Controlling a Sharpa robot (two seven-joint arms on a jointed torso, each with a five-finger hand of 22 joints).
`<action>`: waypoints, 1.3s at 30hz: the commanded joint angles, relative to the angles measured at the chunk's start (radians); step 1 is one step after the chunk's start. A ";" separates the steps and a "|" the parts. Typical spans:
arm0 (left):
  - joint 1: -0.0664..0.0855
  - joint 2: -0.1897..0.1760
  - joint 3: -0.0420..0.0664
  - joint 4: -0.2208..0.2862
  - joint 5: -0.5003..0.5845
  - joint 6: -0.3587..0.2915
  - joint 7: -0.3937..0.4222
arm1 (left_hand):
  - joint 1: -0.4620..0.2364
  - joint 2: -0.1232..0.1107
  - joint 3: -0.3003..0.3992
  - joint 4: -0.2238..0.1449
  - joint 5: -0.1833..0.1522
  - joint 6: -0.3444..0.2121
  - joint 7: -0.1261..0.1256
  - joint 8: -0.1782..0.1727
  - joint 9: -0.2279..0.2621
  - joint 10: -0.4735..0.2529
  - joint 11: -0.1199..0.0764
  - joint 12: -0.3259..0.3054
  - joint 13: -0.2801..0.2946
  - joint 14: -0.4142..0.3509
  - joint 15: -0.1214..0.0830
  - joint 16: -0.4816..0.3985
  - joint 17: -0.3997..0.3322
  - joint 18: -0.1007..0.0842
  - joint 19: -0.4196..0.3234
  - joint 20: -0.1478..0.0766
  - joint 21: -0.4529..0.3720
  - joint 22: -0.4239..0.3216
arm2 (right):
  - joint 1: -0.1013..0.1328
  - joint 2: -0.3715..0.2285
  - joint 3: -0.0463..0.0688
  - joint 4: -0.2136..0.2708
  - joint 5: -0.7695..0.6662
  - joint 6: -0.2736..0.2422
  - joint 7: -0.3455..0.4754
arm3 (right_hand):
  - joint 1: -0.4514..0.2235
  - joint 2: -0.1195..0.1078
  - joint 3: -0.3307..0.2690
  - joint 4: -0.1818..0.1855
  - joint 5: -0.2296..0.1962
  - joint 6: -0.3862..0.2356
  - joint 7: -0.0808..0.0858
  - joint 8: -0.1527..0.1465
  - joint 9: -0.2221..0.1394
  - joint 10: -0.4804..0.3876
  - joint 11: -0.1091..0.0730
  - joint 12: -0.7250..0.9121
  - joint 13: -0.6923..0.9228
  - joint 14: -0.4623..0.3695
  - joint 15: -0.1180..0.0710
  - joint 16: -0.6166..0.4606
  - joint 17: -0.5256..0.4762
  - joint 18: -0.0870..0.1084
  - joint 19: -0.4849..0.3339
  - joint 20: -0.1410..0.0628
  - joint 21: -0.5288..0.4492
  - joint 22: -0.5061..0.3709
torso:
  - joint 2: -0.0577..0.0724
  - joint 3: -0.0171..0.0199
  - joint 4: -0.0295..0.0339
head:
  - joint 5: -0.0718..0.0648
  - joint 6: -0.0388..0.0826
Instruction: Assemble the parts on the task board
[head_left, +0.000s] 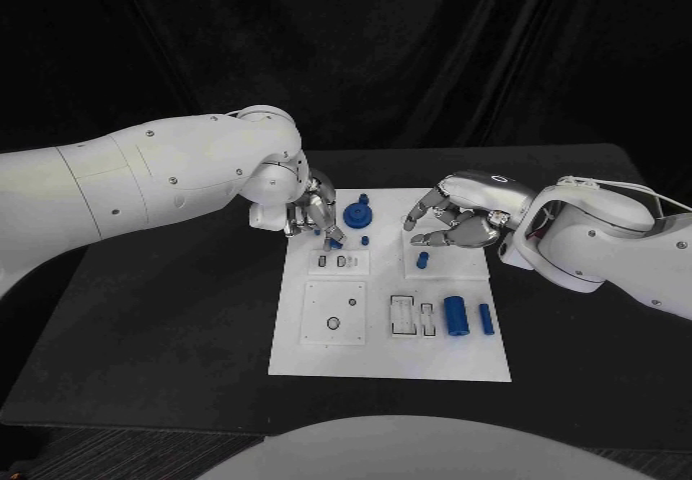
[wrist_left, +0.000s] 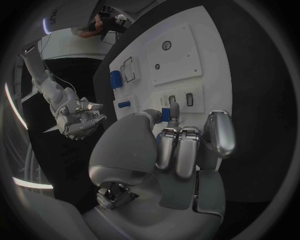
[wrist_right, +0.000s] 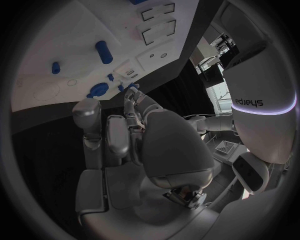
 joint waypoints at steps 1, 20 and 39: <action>-0.004 0.005 0.001 -0.002 0.006 0.028 -0.024 | -0.009 -0.002 0.206 -0.214 -0.004 0.015 -0.011 -0.005 0.001 0.046 -0.002 0.004 0.212 0.106 -0.007 0.003 0.263 -0.009 0.006 -0.002 0.005 0.164 | 0.000 0.002 0.000 -0.001 -0.005 0.003 -0.012 | -0.010 0.002 0.000 0.008 0.003 0.002 0.001 0.002 0.001 -0.005 0.001 -0.003 0.072 0.010 0.006 -0.004 -0.001 0.018 -0.006 0.001 -0.005 0.101 | 0.000 0.0008 0.0000 | -0.001 0.000; -0.034 0.014 0.001 -0.011 0.006 0.005 -0.028 | -0.024 0.001 0.218 -0.224 -0.008 0.015 -0.010 -0.016 0.005 0.039 -0.002 -0.001 0.206 0.106 -0.007 0.003 0.263 -0.007 0.001 -0.003 -0.003 0.161 | -0.001 0.006 0.000 -0.009 -0.005 0.015 -0.010 | -0.010 0.004 0.001 0.009 0.004 0.001 0.002 0.002 0.002 -0.007 0.002 -0.005 0.069 0.009 0.007 -0.008 -0.005 0.019 -0.008 0.002 -0.012 0.099 | -0.003 0.0017 0.0004 | 0.002 0.000; -0.060 0.015 0.001 -0.020 0.006 -0.032 -0.008 | -0.042 0.007 0.228 -0.233 -0.022 0.015 -0.008 -0.030 0.008 0.024 0.000 -0.011 0.194 0.106 -0.006 0.003 0.263 -0.004 -0.008 -0.002 -0.015 0.157 | -0.005 0.007 0.000 -0.014 -0.005 0.022 -0.008 | -0.009 0.005 0.002 0.009 0.005 0.001 0.002 0.002 0.003 -0.009 0.003 -0.007 0.066 0.008 0.008 -0.011 -0.008 0.019 -0.009 0.002 -0.017 0.098 | -0.003 0.0014 0.0007 | 0.004 0.000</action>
